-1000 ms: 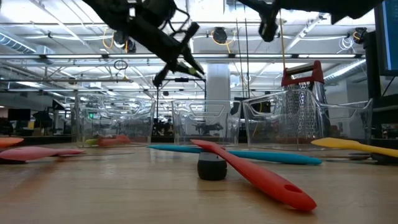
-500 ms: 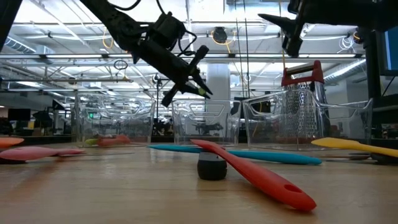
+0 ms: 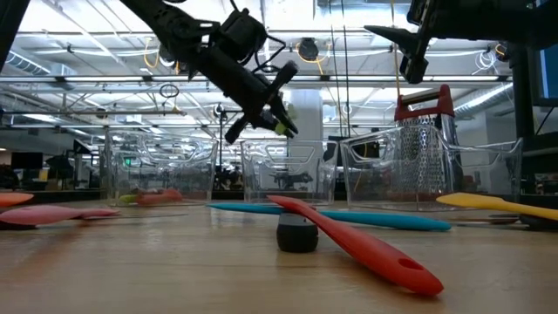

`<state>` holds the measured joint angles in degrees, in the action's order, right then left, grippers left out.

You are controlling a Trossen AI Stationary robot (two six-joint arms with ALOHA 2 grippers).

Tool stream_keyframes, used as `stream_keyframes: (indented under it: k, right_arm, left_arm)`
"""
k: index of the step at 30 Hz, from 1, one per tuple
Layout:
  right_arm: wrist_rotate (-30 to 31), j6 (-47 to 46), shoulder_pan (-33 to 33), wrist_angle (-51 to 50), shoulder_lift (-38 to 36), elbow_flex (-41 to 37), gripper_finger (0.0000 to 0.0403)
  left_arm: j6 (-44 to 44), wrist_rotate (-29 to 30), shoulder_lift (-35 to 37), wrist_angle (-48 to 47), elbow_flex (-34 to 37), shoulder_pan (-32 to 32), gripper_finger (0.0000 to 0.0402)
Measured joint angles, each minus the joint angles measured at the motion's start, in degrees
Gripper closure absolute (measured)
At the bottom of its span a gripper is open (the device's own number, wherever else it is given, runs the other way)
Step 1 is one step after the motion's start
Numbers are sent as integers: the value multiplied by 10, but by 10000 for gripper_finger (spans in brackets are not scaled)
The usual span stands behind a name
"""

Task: Pick & Place Kitchen Items
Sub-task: Put the green spatula into the middle bin

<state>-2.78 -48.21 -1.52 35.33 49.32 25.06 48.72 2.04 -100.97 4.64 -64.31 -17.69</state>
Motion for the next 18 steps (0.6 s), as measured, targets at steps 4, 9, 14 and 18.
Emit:
stream_keyframes:
  k: [4, 9, 14, 18]
  right_arm:
    - [0, -2, 0, 0, 0, 0, 232]
    - [0, -2, 0, 0, 0, 0, 232]
    - [0, -2, 0, 0, 0, 0, 232]
    - [0, 0, 0, 0, 0, 0, 232]
  left_arm:
    - [-60, 26, 0, -113, -66, 0, 388]
    - [-127, 48, 1, -204, -129, -7, 388]
    - [-124, 55, -2, -235, -133, -7, 388]
    - [-124, 54, -27, -252, -133, -5, 388]
